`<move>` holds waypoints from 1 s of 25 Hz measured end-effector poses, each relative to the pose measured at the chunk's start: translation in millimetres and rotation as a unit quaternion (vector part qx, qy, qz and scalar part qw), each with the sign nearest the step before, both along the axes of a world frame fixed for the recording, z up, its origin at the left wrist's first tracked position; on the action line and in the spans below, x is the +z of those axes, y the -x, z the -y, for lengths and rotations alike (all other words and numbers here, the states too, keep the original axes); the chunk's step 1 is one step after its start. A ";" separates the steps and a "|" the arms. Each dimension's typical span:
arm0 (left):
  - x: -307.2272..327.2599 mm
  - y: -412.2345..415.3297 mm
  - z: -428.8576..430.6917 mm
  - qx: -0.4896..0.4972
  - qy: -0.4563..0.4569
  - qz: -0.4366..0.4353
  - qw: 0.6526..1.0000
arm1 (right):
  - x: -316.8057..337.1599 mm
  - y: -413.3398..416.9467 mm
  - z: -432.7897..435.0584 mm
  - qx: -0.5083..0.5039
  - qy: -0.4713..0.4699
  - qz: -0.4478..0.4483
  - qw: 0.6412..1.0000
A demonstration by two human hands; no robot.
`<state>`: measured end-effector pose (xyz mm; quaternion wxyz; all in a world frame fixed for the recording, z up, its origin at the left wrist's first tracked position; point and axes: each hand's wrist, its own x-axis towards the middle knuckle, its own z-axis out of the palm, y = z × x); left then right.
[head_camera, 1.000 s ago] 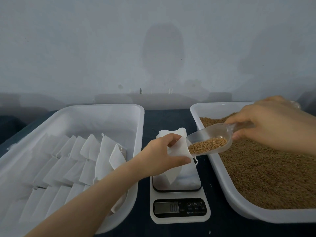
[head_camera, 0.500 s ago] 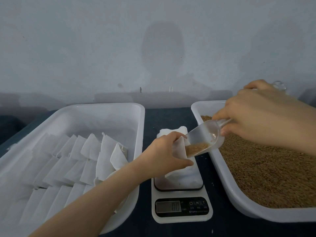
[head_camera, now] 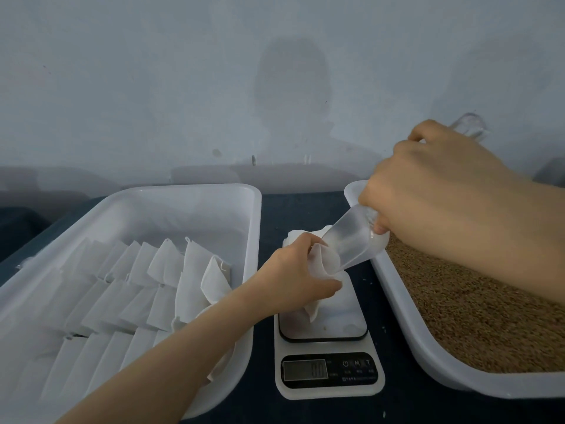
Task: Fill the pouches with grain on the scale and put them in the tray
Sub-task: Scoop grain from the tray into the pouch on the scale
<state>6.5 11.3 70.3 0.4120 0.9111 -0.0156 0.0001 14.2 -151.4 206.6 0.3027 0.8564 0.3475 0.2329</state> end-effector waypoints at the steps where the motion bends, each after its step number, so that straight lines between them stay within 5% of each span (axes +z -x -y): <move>1: 0.2 0.2 0.3 0.002 -0.002 -0.003 1.000 | -1.5 0.2 0.6 0.005 -0.002 -0.005 1.000; 8: -1.3 -2.7 -2.1 0.018 -0.013 -0.002 1.000 | -5.7 0.4 21.0 0.023 -0.031 0.054 0.998; 11: -0.2 -2.0 -2.6 0.022 -0.015 -0.006 1.000 | -8.5 -16.2 52.4 0.029 -0.123 0.084 0.988; 15: -0.1 -2.2 -2.3 0.026 -0.024 -0.011 0.999 | -36.6 -48.2 104.1 -0.093 -0.245 -0.020 0.965; 19: 0.8 -1.8 -1.5 0.025 -0.043 -0.004 0.999 | -84.8 -69.0 127.5 -0.293 -0.199 -0.108 0.929; 22: 1.2 -0.4 -1.7 0.027 -0.052 0.002 0.998 | -112.8 -70.7 125.3 -0.379 -0.202 -0.238 0.871; 25: 0.2 -1.4 -1.8 0.027 -0.053 0.005 0.998 | -121.4 -63.4 121.8 -0.412 -0.233 -0.266 0.840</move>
